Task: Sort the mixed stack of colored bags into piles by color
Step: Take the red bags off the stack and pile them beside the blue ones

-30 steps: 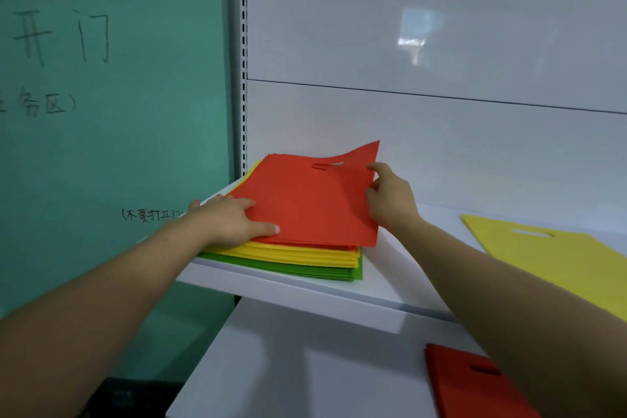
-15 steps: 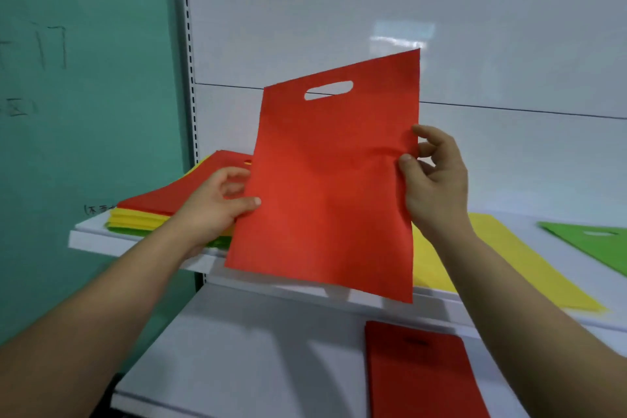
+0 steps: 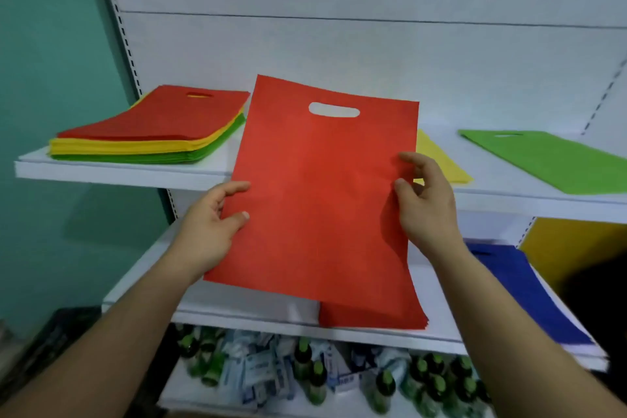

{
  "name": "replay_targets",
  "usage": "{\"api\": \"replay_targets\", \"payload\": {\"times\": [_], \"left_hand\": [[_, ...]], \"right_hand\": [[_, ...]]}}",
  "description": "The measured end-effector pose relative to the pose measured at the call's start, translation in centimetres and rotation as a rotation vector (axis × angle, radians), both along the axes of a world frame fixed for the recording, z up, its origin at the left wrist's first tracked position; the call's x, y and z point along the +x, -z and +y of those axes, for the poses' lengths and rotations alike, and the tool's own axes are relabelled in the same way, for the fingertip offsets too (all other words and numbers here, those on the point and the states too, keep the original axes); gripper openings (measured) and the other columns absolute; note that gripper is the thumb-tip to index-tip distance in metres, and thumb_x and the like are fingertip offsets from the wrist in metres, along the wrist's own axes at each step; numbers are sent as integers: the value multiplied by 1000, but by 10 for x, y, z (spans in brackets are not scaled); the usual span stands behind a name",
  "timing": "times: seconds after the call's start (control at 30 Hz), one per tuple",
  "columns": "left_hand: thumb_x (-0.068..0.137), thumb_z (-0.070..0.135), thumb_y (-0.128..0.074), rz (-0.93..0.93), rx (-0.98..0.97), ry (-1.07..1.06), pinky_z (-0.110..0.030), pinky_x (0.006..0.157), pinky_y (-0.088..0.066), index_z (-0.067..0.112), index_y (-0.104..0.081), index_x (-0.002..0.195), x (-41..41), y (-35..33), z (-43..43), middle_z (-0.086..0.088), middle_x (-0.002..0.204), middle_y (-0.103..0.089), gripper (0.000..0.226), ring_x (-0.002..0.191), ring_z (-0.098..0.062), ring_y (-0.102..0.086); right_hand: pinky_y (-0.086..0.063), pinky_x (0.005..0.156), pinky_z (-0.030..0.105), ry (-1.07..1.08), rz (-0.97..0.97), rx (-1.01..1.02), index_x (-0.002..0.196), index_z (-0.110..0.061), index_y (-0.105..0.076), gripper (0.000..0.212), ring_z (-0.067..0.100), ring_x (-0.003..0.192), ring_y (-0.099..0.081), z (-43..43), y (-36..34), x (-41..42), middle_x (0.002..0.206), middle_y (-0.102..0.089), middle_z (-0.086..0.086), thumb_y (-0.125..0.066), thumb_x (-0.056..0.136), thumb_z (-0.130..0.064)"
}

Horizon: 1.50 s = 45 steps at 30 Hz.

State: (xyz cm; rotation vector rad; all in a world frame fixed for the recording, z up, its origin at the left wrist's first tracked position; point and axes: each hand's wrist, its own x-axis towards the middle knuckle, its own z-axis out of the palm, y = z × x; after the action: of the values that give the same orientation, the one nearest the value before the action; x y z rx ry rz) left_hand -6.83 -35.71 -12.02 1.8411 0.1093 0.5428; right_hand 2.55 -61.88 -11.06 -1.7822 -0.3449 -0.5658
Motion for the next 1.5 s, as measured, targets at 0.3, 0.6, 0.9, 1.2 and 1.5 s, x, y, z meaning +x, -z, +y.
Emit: {"api": "replay_targets", "payload": {"times": [0.3, 0.6, 0.9, 1.2, 1.5], "left_hand": [[89, -5, -55, 201, -13, 92, -15, 82, -48, 36, -55, 107, -91, 74, -51, 8, 112, -54, 45, 98, 9, -56], [88, -8, -56, 362, -163, 89, -16, 62, -52, 18, -51, 119, -126, 115, -113, 10, 97, -56, 41, 83, -5, -62], [90, -8, -51, 399, -3, -86, -19, 82, -42, 10, -52, 131, -81, 135, -184, -3, 122, -54, 45, 103, -13, -54], [91, -3, -51, 474, 135, -138, -28, 84, -44, 14, -57, 125, -27, 164, -192, -10, 125, -54, 39, 98, -17, -53], [92, 2, -49, 571, 292, -69, -29, 97, -38, 14, -52, 132, 60, 197, -141, -11, 138, -46, 42, 119, -24, -49]], "right_hand": [[-32, 87, 9, 86, 240, -98, 129, -20, -54, 36, 0, 104, -47, -42, 81, -92, 121, -54, -11, -57, 94, -17], [-35, 92, 17, 117, 328, -132, 133, -23, -51, 37, 6, 110, -49, -98, 116, -114, 129, -55, -5, -53, 96, -19], [-39, 104, 31, 44, 376, -169, 135, -20, -48, 39, 17, 119, -50, -166, 139, -59, 133, -54, 2, -51, 97, -20], [-41, 70, 6, -108, 556, -196, 133, -20, -48, 40, 9, 94, -55, -171, 172, 10, 118, -57, -1, -57, 94, -17], [-50, 75, 30, -71, 683, -228, 132, -21, -49, 45, 18, 88, -60, -129, 209, 98, 105, -59, -4, -53, 90, -9]]}}
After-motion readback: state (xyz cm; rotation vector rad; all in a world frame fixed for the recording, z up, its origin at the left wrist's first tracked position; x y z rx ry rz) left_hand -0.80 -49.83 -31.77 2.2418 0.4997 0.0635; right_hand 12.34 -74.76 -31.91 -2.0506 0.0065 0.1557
